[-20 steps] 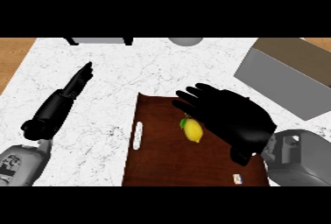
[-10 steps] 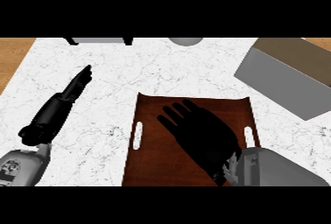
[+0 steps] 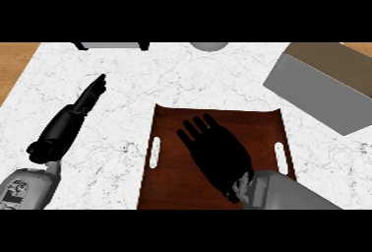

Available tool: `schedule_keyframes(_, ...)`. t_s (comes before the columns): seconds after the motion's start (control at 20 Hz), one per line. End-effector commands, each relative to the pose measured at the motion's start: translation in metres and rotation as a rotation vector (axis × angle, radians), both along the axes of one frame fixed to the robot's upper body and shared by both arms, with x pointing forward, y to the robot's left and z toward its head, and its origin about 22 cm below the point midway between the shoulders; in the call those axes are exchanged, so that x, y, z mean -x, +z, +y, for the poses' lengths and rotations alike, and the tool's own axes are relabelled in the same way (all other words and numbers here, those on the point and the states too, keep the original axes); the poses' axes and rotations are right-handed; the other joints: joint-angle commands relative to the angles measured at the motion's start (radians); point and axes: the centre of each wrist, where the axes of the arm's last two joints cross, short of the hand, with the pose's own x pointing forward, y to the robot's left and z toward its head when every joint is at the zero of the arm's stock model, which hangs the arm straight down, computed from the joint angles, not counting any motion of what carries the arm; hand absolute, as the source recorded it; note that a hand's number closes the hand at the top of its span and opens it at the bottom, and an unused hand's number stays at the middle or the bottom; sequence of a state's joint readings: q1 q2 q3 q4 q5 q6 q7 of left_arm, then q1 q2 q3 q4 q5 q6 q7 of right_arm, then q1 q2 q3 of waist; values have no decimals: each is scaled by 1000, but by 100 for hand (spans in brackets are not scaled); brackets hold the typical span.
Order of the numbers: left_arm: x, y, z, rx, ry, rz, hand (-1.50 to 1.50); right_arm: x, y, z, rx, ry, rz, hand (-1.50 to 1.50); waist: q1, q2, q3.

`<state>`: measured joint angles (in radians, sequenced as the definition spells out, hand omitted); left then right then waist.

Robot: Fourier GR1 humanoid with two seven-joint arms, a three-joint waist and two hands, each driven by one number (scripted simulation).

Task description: Pick the lemon from the tray and place it in the cardboard box

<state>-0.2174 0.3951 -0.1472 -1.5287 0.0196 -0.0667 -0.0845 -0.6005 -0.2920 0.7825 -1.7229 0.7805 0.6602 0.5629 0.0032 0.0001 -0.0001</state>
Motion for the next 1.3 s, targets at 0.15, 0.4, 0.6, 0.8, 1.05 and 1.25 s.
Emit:
schedule_keyframes(0.15, -6, -6, -4, -13, 6, -22, 0, -9, -9, 15, 31, 0, -26, -150, -1, 0, 0)
schedule_keyframes(0.4, -11, 2, 16, -16, 7, -12, 0, -10, -21, 9, 64, -40, -35, -150, -3, 0, 0)
schedule_keyframes(0.6, 0, 5, 5, 7, 8, 11, 0, 3, -55, 8, 70, -40, -49, -150, -2, -1, 0)
schedule_keyframes(0.8, -4, 0, -8, -5, -5, -9, 0, -10, -56, -4, 49, -22, -12, -150, -3, 0, 0)
schedule_keyframes(1.05, 3, -5, -5, 4, -1, 7, 0, -28, -68, 4, 67, -29, 9, -150, 0, 0, 0)
schedule_keyframes(1.25, -1, 11, 11, 0, 12, -4, 0, -50, -69, -14, 93, -55, -13, -150, 1, 0, 0)
